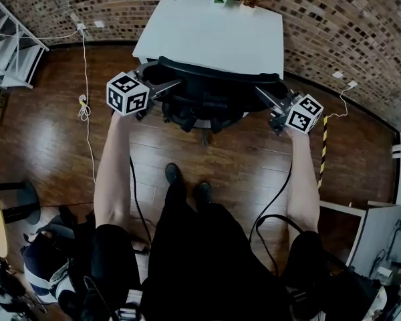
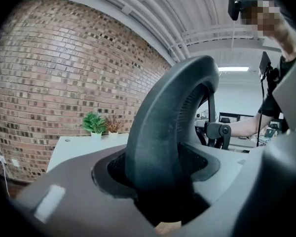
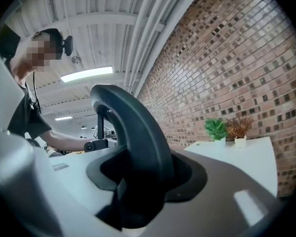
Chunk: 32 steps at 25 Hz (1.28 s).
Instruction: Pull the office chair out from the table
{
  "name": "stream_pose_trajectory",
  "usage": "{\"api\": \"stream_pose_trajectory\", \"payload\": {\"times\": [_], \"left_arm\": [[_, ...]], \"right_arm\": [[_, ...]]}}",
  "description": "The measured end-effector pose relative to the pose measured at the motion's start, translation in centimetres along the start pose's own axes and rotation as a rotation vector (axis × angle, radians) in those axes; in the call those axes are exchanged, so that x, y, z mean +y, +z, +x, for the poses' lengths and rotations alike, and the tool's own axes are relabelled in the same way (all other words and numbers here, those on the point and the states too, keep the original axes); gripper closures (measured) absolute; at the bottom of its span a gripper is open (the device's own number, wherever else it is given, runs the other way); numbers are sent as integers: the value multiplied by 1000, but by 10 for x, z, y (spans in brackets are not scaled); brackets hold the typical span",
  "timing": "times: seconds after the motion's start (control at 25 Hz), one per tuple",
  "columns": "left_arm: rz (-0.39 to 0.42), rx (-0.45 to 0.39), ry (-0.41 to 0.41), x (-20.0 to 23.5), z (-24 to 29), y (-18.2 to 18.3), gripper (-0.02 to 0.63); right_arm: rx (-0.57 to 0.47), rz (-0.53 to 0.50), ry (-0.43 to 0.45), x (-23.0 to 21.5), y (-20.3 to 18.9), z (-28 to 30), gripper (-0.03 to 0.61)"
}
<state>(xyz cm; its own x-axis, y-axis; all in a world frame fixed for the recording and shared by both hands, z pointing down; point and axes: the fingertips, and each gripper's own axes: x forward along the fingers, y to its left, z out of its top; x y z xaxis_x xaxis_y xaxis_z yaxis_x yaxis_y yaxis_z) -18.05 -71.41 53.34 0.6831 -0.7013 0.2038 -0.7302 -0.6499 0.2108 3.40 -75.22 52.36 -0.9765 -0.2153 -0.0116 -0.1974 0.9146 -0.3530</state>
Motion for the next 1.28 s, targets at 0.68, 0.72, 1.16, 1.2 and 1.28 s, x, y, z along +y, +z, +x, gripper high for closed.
{"api": "stream_pose_trajectory", "payload": {"times": [0.68,0.72,1.16,1.2,1.28], "left_arm": [[35,-31,-82,-58,-61,-22,227],[41,-35,-88,-61,-69,-22,227],[114,-108,-149,-75,-175,-72,216],[122,-118,-156,-75,-182,-78,215],[135,-135,-166,-77,-195,-85,215]], "right_arm": [[-41,-45,-17,89,-32,-25,376],[-45,-46,-22,98,-35,-23,376],[-84,-113,-114,205,-108,8,374],[-87,-122,-122,212,-116,10,373],[-93,-134,-134,225,-127,14,373]]}}
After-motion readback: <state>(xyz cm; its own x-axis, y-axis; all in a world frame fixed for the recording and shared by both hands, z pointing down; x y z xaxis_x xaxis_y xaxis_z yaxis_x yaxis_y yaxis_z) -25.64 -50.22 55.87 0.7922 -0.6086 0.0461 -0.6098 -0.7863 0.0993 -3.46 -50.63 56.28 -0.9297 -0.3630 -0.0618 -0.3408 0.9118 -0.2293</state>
